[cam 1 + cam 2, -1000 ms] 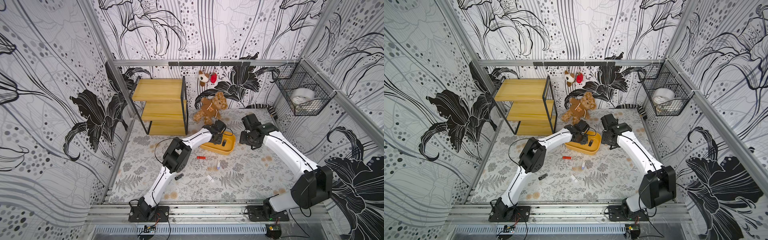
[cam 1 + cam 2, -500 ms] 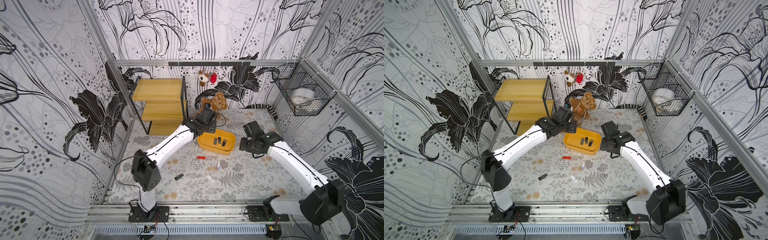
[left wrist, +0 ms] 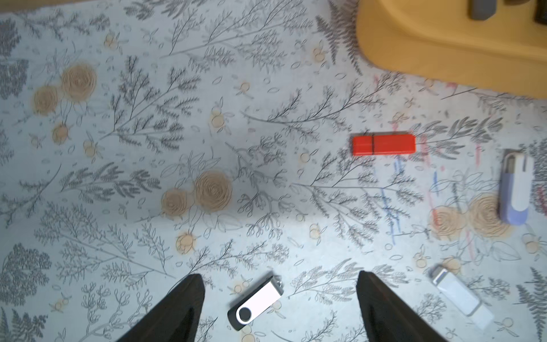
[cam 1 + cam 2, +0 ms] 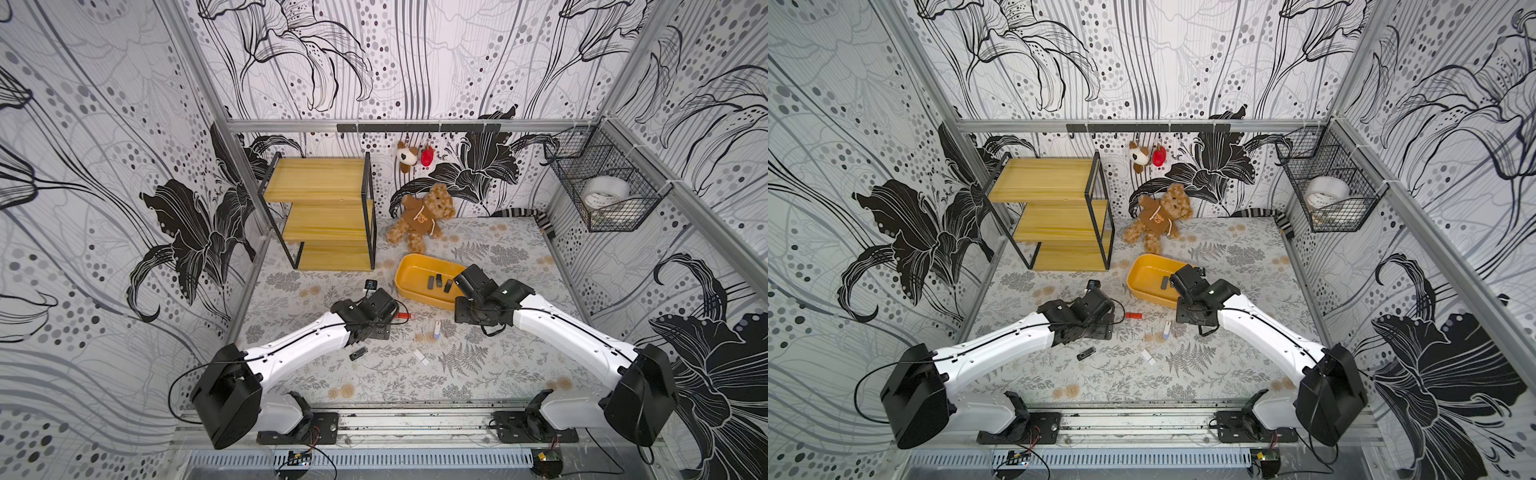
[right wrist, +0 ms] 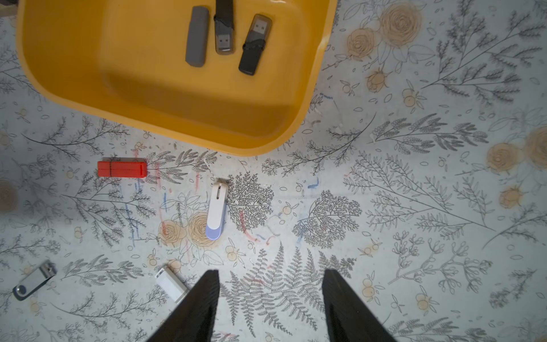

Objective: Put the usb flash drive into the storage box
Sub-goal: Pick up the USB flash from the center of the board.

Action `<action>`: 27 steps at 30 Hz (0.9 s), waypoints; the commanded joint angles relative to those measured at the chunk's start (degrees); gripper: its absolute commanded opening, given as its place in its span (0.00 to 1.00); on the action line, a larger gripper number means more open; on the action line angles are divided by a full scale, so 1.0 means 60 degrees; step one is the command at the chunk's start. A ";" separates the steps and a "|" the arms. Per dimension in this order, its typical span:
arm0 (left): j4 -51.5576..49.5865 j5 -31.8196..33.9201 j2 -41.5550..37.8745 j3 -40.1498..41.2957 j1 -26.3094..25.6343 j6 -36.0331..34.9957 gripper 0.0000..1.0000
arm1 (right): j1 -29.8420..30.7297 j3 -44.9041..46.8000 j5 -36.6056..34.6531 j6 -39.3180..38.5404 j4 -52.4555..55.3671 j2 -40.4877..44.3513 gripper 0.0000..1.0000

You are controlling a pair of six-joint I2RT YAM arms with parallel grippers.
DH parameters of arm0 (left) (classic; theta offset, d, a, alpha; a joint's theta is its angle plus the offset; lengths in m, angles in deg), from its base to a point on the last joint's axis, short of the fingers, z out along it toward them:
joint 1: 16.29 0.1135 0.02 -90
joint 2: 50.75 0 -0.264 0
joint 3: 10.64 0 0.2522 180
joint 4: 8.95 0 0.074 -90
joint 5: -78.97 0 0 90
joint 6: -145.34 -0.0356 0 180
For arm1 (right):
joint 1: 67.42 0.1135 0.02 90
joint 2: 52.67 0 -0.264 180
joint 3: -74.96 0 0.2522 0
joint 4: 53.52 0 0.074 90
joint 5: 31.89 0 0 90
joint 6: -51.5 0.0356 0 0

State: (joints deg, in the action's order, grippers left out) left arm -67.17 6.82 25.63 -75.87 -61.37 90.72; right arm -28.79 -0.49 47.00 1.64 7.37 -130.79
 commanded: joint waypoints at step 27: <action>0.0706 -0.1011 0.0469 0.1758 -0.0353 0.0727 0.71 | 0.0315 -0.0375 -0.0067 0.0312 -0.0077 -0.0646 0.61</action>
State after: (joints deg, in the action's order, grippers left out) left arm -61.47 0.46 27.99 -65.27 -62.94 94.74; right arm -27.19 -1.37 47.17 2.66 6.11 -134.09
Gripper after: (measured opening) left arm 0.705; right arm 0.606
